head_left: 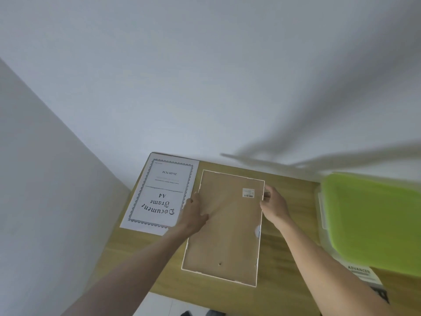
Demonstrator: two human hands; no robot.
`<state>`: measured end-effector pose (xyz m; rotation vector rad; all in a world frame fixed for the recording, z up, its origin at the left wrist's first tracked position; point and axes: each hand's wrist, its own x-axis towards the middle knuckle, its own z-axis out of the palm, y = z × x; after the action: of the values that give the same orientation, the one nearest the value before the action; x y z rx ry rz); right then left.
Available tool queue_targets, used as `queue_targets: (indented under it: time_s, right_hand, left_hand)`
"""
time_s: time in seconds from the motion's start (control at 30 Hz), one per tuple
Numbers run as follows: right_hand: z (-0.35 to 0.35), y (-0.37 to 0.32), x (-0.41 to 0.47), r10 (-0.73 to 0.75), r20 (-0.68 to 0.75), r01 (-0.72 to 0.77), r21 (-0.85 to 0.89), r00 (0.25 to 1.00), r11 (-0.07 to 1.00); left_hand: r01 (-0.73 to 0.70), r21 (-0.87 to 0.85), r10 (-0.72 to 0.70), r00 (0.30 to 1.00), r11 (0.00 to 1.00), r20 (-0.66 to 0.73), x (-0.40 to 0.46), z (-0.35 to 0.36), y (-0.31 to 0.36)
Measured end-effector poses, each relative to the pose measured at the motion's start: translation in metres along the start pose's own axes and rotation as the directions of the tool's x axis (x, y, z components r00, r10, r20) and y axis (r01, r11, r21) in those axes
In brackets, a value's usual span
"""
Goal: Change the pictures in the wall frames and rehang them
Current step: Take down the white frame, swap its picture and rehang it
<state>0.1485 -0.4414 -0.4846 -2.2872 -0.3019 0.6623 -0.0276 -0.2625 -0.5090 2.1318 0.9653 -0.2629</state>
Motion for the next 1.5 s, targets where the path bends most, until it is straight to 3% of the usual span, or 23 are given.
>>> queue_targets:
  time_s: [0.43,0.63,0.9,1.07,1.27,1.37,1.5]
  right_hand:
    - [0.03,0.022,0.023,0.098,-0.051,-0.098,-0.003,0.994,0.995]
    - [0.031,0.025,0.011,0.101,-0.028,-0.1,0.043,0.994,0.994]
    - [0.052,0.016,-0.016,0.073,0.025,-0.07,-0.105,0.997,0.992]
    - [0.058,0.023,-0.043,0.114,-0.141,-0.141,-0.196,0.983,0.97]
    - [0.077,0.042,-0.081,0.123,-0.097,-0.153,-0.448,0.988,0.881]
    - [0.091,0.041,-0.085,0.182,-0.148,-0.228,-0.424,0.972,0.876]
    - [0.1,0.032,-0.085,0.276,-0.229,-0.327,-0.224,0.933,0.918]
  left_hand:
    - [0.109,0.165,-0.098,0.992,0.98,-0.074,0.003,0.02,0.009]
    - [0.082,0.135,-0.068,0.993,0.987,-0.098,0.004,0.02,0.005]
    - [-0.053,0.203,0.082,0.987,0.978,-0.137,-0.006,0.008,-0.011]
    - [-0.242,0.358,0.221,0.97,0.902,0.099,-0.022,0.009,-0.041]
    - [-0.341,0.476,0.224,0.932,0.81,0.286,-0.027,0.003,-0.055]
    - [-0.383,0.535,0.198,0.907,0.753,0.371,-0.027,-0.002,-0.062]
    - [-0.47,0.594,0.186,0.86,0.653,0.475,-0.021,-0.015,-0.068]
